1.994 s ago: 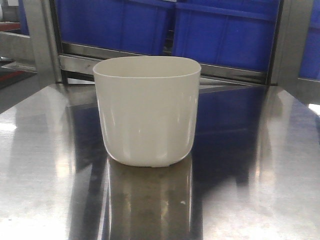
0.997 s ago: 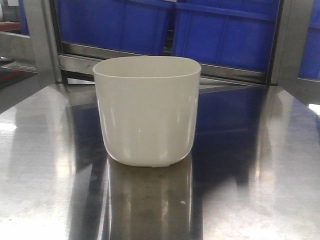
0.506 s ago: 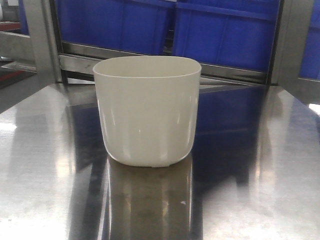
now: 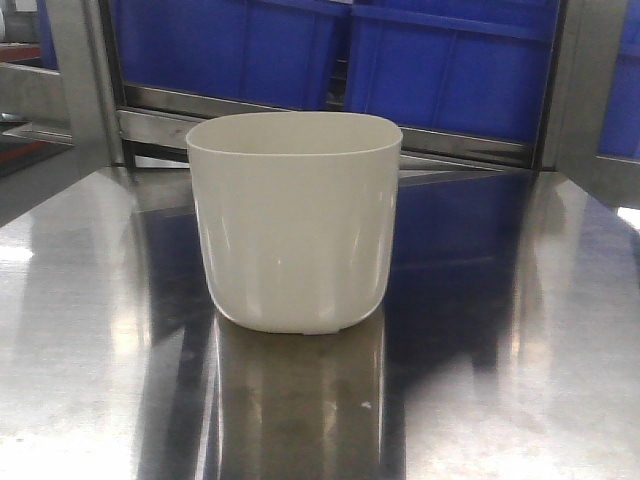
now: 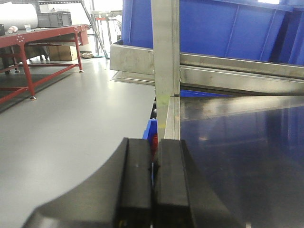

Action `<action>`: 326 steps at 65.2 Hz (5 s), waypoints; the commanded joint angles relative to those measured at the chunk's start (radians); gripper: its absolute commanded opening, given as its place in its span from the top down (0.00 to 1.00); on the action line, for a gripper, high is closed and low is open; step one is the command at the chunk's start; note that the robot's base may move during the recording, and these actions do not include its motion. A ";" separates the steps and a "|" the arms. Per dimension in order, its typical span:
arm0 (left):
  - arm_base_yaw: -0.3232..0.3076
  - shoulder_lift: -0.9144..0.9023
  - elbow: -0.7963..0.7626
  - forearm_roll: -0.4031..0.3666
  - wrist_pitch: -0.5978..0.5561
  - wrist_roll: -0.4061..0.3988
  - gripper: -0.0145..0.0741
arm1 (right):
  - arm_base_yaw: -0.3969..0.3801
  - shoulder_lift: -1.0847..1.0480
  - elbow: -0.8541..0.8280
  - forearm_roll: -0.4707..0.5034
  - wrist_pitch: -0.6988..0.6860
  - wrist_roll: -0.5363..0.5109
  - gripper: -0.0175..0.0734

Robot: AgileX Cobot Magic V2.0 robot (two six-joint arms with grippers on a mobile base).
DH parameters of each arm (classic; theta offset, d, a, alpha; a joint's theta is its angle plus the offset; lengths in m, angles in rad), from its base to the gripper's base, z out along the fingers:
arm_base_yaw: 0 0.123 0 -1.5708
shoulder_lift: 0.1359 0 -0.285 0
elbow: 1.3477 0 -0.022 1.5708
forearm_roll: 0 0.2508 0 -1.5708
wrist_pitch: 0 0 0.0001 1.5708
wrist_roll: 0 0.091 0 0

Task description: Move white bin to right shelf second layer

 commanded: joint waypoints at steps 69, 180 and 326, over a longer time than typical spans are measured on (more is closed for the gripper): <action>0.000 -0.013 0.037 -0.006 -0.084 -0.003 0.74 | 0.344 0.847 -0.793 0.013 0.460 0.244 0.43; 0.000 -0.013 0.037 -0.006 -0.084 -0.003 0.74 | 0.642 1.359 -1.335 -0.130 0.825 0.692 0.43; 0.000 -0.013 0.037 -0.006 -0.084 -0.003 0.74 | 0.255 0.795 -0.844 -0.189 0.492 0.339 0.75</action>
